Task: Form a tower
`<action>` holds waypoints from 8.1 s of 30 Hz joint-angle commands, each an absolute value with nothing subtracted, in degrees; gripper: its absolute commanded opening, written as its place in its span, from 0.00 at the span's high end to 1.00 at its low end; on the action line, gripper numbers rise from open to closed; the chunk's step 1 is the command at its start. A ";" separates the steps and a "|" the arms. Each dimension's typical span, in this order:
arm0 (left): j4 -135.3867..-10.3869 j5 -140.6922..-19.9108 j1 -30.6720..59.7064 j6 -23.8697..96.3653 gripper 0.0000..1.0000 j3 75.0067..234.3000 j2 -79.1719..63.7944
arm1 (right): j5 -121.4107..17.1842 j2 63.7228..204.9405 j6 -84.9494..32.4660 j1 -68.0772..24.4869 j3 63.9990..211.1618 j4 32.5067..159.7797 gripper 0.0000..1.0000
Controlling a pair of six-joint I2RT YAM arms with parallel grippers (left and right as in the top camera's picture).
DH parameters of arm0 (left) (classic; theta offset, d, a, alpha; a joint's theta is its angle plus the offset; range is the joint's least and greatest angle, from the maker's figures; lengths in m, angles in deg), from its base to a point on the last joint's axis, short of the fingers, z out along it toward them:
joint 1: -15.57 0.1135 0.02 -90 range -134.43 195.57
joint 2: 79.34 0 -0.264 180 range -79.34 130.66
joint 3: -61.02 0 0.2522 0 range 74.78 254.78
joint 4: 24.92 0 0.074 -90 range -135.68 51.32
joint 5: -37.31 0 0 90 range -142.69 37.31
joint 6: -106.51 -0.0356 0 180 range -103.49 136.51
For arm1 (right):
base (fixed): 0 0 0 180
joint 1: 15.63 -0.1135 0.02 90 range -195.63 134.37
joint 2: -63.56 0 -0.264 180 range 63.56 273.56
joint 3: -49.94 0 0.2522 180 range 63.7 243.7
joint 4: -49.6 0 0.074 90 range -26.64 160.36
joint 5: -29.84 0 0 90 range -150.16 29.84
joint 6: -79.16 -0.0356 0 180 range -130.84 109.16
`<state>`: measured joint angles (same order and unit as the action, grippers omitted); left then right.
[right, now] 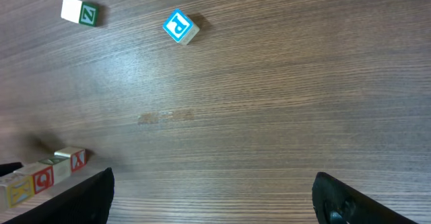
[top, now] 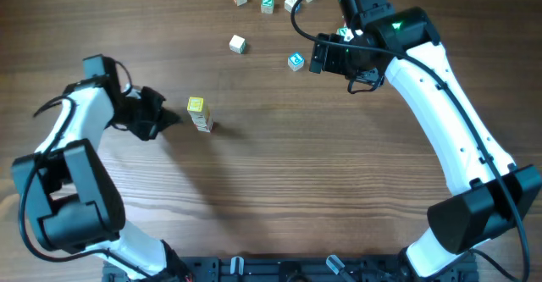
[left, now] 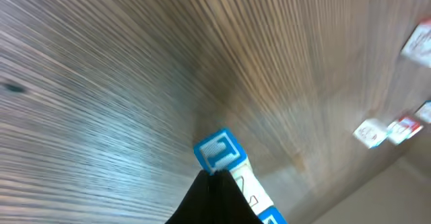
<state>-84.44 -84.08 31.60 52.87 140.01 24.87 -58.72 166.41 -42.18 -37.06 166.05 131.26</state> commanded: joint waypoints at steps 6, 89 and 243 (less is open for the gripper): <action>-80.92 -82.60 32.36 49.70 0.96 139.59 25.04 | -59.47 166.36 -45.34 -36.93 165.57 129.22 0.01; -88.46 -86.77 27.29 49.98 0.96 139.59 25.04 | -61.89 166.36 -45.32 -36.93 165.57 129.86 0.01; -81.71 -65.22 41.35 46.75 0.00 139.62 25.04 | -32.80 187.48 -96.58 -59.68 126.95 36.79 0.96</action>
<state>-81.88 -65.79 41.19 47.21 139.86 24.89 -31.71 186.45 -96.10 -59.09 126.88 37.34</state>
